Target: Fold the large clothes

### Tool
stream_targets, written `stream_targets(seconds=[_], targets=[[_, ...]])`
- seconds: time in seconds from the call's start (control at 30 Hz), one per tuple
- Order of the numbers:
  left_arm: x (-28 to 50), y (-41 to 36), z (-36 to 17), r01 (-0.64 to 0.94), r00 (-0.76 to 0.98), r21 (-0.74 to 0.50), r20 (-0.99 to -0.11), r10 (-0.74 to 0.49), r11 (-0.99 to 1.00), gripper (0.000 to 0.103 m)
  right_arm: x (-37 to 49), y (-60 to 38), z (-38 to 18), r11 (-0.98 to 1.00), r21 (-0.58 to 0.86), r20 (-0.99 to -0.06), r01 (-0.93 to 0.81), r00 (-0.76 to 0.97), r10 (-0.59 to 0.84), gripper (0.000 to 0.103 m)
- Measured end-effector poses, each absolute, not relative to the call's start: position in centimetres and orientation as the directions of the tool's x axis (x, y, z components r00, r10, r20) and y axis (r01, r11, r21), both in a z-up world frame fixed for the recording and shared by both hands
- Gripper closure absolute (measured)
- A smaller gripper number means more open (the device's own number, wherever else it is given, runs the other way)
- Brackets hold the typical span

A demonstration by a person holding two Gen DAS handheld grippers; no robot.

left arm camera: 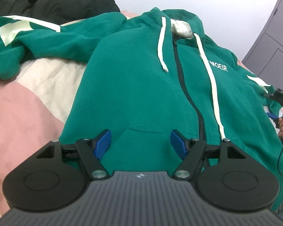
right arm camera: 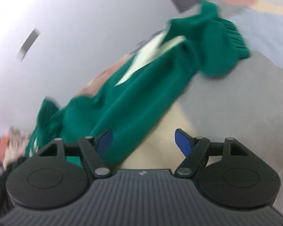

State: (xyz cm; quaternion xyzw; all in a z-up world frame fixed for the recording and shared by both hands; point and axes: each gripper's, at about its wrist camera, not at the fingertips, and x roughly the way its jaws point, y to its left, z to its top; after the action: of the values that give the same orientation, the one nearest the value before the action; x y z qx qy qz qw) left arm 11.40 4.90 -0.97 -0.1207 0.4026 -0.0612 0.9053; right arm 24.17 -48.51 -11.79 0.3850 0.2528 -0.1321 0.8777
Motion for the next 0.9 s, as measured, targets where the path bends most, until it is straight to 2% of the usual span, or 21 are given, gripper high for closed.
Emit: stream_targets(seconds=[0.1,0.27,0.43,0.67,0.83,0.87,0.9], targets=[[11.6,5.0,-1.1,0.000,0.666,-0.277,-0.717,-0.206,0.961,0.029,25.1,-51.1,-13.2,0.626,0.626,-0.545,0.465,0.835,-0.075,0.029],[12.0,5.0,-1.3,-0.025,0.665,-0.288,-0.720,-0.199,0.957,0.028,26.7,-54.6,-13.8,0.665,0.583,-0.493,0.466,0.854,-0.166,0.030],[12.9,6.2,-1.6,-0.094,0.670,-0.419,-0.697,-0.254,0.903,0.024,27.5,-59.7,-15.1,0.539,0.714,-0.395,0.447,0.893,-0.218,0.030],[14.8,6.7,-1.6,-0.156,0.692,-0.481,-0.677,-0.252,0.863,0.024,27.8,-66.8,-14.1,0.449,0.782,-0.277,0.431,0.887,-0.369,0.027],[15.7,6.5,-1.5,-0.174,0.692,-0.465,-0.685,-0.228,0.868,0.024,29.0,-69.3,-14.1,0.478,0.757,-0.306,0.445,0.889,-0.342,0.027],[15.8,6.4,-1.5,-0.176,0.690,-0.457,-0.689,-0.222,0.872,0.024,29.5,-69.5,-14.1,0.493,0.740,-0.321,0.458,0.884,-0.340,0.029],[16.0,6.2,-1.6,-0.179,0.686,-0.444,-0.696,-0.212,0.878,0.024,29.8,-69.6,-14.1,0.509,0.720,-0.336,0.472,0.878,-0.339,0.040]])
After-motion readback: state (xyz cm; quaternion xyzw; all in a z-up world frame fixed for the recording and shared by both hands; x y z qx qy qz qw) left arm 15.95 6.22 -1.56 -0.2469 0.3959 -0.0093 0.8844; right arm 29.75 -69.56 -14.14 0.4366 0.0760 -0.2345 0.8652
